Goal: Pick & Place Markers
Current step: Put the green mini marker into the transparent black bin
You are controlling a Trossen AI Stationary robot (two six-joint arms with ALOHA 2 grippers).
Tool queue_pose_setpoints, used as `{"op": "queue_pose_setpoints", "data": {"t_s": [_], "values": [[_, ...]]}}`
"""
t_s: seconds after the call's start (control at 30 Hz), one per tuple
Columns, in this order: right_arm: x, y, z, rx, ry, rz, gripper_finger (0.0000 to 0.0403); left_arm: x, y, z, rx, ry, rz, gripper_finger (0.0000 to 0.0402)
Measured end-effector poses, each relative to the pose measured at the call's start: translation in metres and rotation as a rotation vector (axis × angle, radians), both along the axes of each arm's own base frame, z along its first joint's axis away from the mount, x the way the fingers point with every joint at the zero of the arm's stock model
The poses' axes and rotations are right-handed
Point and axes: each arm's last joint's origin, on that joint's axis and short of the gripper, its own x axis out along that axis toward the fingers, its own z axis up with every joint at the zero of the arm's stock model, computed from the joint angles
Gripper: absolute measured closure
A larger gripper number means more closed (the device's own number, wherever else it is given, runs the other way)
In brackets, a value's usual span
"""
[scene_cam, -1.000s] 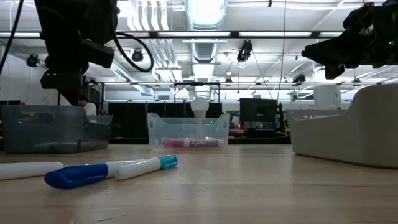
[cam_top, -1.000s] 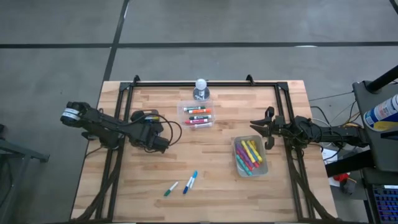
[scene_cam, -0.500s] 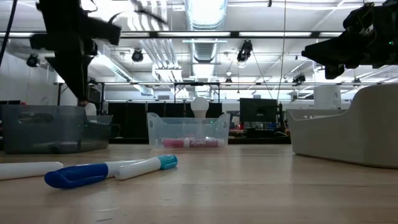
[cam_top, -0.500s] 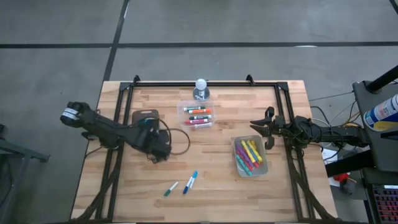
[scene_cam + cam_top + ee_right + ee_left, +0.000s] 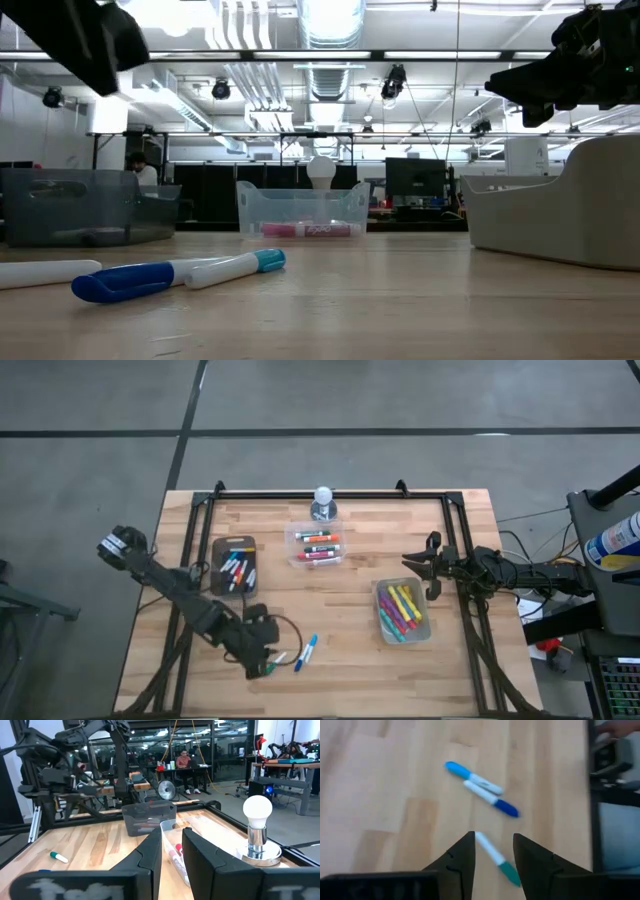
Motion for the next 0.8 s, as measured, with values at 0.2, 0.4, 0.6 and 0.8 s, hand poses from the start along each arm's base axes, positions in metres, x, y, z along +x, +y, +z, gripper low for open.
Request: {"op": "queue_pose_setpoints", "data": {"t_s": [0.2, 0.4, 0.6, 0.8], "values": [[0.000, 0.000, 0.000, 0.000, 0.000, 0.000, 0.0335, 0.000, -0.016, -0.015, -0.056, -0.032, 0.042, 0.0275], [0.000, 0.000, 0.000, 0.001, 0.000, 0.000, 0.0335, 0.009, -0.024, -0.049, -0.033, 0.048, 0.125, 0.0275], [0.000, 0.000, 0.000, 0.001, 0.000, 0.000, 0.0335, 0.014, -0.030, -0.073, 0.002, 0.115, 0.153, 0.0275], [0.000, 0.000, 0.000, 0.000, 0.000, 0.000, 0.0335, 0.019, -0.034, -0.093, 0.039, 0.151, 0.162, 0.0275]]}}
